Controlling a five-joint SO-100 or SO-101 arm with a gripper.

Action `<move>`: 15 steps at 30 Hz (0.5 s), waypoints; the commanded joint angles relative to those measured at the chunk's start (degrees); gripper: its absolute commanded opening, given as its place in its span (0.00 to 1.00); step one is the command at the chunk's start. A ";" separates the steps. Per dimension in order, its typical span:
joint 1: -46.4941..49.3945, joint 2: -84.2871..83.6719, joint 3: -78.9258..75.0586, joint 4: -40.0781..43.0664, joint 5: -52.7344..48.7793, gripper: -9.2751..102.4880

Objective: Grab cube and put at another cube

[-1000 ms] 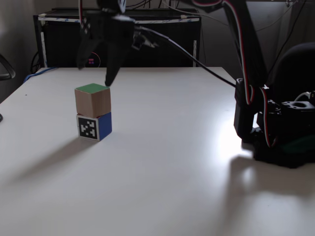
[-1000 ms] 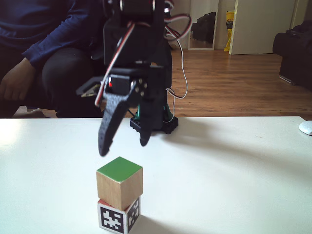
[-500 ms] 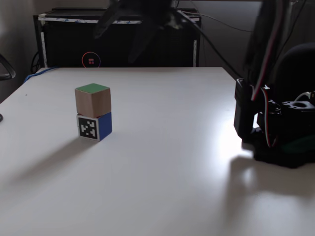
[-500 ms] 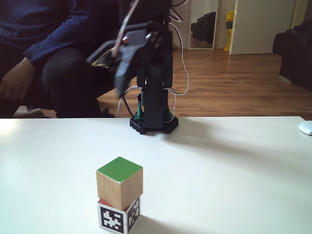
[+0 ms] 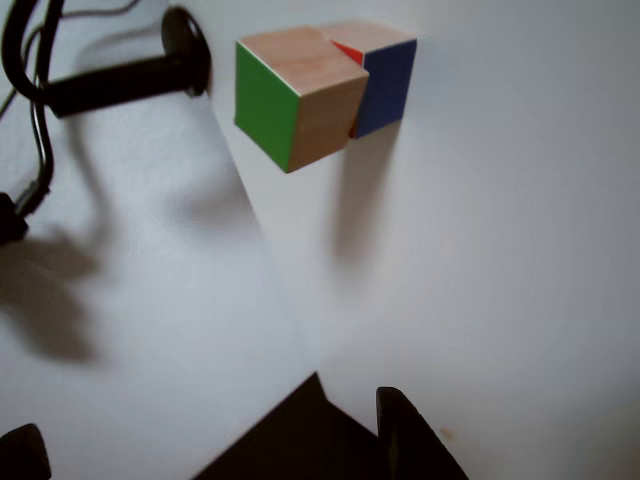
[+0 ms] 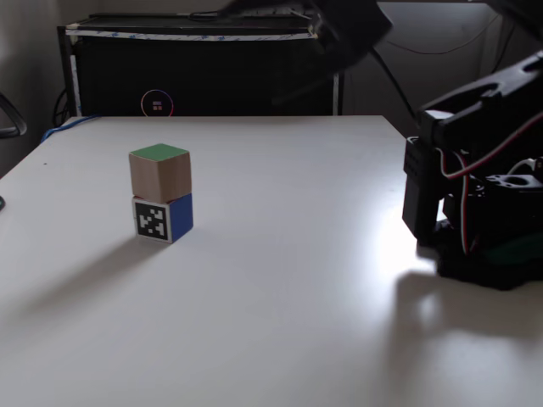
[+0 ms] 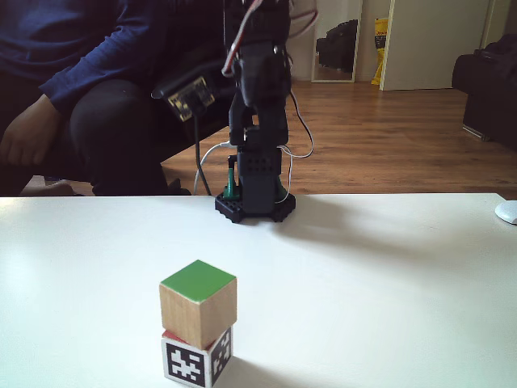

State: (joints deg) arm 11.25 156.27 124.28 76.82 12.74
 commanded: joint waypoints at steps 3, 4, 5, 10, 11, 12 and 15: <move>-1.85 16.79 13.89 -3.78 -3.87 0.53; -2.37 21.09 16.79 -3.87 -4.39 0.53; -2.81 25.31 19.51 -3.69 -4.83 0.53; -3.69 32.17 27.86 -2.90 -5.71 0.53; -3.78 32.17 29.36 -3.25 -5.98 0.53; -3.96 32.17 30.94 -3.69 -6.15 0.53; -4.04 32.17 35.51 -5.19 -6.94 0.50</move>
State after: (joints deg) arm 7.47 188.00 157.41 73.12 6.59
